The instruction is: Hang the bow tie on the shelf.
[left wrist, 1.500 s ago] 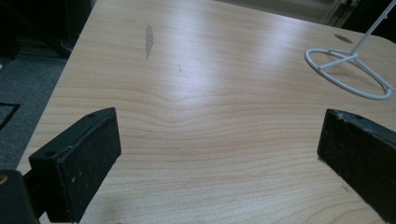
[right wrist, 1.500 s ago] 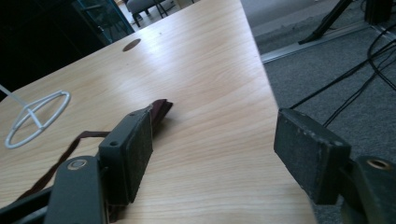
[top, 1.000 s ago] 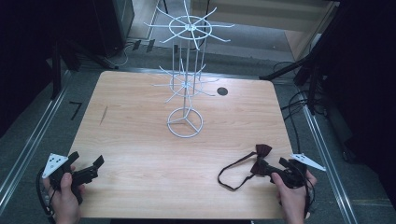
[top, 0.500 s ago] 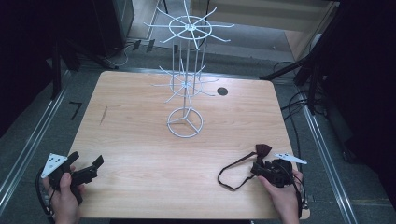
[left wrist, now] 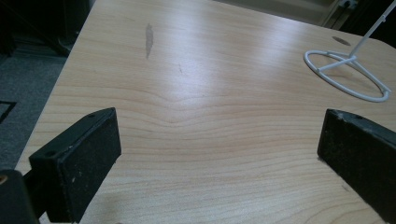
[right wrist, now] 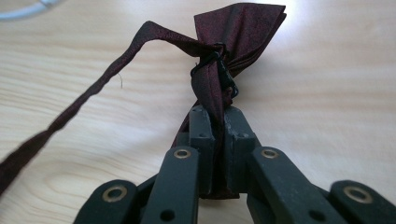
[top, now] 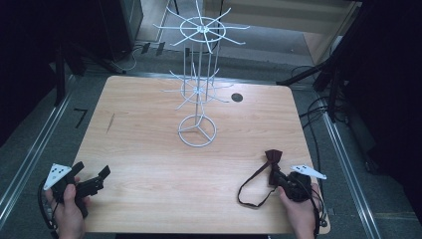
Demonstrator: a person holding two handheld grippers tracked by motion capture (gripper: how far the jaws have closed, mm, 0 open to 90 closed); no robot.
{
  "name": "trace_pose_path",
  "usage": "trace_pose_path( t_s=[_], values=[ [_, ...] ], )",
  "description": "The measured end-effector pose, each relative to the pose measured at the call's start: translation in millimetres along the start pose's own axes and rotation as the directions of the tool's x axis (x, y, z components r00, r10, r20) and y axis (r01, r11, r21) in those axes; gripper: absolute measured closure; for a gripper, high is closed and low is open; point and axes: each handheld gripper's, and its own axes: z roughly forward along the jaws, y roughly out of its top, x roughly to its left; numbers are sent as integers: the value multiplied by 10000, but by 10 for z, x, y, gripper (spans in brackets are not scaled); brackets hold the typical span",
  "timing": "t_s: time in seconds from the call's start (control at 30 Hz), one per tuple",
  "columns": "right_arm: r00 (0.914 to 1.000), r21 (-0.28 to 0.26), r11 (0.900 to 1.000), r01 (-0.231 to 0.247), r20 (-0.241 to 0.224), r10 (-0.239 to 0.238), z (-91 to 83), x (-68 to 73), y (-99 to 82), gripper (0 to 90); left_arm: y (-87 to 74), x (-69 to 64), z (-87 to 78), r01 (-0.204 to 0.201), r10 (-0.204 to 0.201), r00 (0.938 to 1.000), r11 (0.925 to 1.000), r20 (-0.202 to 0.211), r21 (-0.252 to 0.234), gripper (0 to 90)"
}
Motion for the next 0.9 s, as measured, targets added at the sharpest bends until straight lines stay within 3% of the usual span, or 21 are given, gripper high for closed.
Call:
trace_pose_path(
  t_s=[0.23, 0.63, 0.9],
  values=[
    [9986, -1034, 9939, 379, -320, -414, -84, 190, 99, 852, -2, -4, -2, -19, 19, 10000, 10000, -6, -18, 1],
    [9925, -1862, 9798, 727, -832, -894, -65, 486, 325, 851, -5, -11, -6, -71, 71, 10000, 10000, 24, -1, 1],
    [9908, -2339, 9696, 727, -940, -969, -67, 618, 528, 851, -5, -11, -7, -57, 57, 10000, 10000, 26, -15, 0]
  ],
)
